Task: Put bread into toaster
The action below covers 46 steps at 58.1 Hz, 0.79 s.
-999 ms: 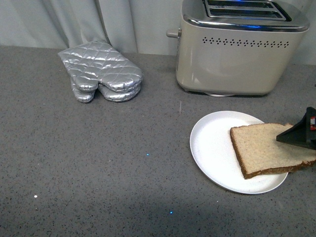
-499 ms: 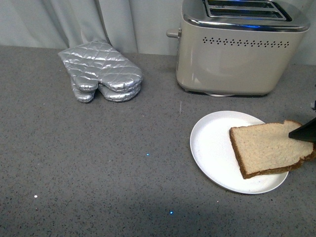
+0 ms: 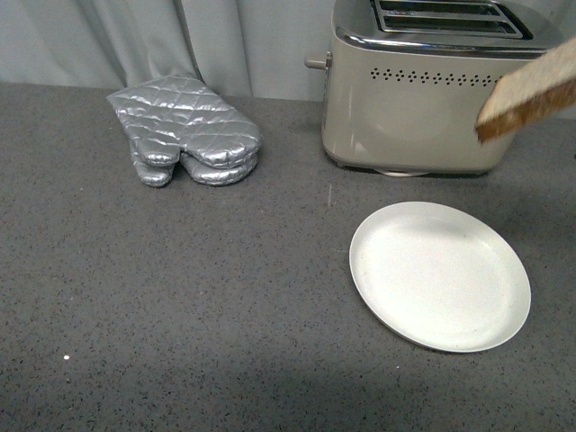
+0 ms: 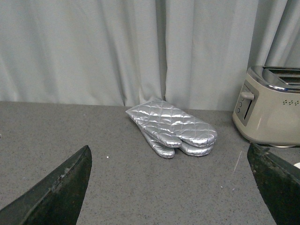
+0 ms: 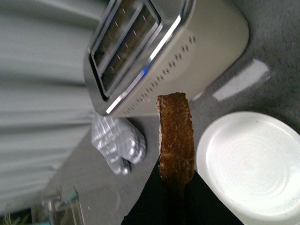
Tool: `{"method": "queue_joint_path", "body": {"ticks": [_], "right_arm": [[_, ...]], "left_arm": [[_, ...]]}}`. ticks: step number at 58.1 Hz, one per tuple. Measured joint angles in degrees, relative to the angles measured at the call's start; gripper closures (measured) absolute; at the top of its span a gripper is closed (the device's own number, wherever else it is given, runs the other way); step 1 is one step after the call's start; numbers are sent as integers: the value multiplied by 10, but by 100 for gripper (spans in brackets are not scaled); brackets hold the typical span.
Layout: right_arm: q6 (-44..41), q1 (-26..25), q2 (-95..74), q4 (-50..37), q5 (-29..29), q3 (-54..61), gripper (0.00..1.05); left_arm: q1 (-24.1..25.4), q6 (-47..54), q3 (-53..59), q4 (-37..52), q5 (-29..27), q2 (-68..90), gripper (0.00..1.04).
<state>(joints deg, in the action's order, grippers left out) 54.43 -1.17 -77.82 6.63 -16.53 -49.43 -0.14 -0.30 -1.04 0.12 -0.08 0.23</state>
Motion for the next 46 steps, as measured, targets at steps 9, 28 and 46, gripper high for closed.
{"method": "queue_joint_path", "body": {"ticks": [9, 28, 46], "right_arm": [[63, 50, 1, 9, 156, -70, 103], [207, 143, -117, 56, 383, -221, 103], [334, 185, -234, 120, 421, -338, 103]], "left_arm": [[0, 0, 0, 0, 0, 0, 7], [0, 0, 0, 0, 0, 0, 7], [0, 0, 0, 0, 0, 0, 7]]}}
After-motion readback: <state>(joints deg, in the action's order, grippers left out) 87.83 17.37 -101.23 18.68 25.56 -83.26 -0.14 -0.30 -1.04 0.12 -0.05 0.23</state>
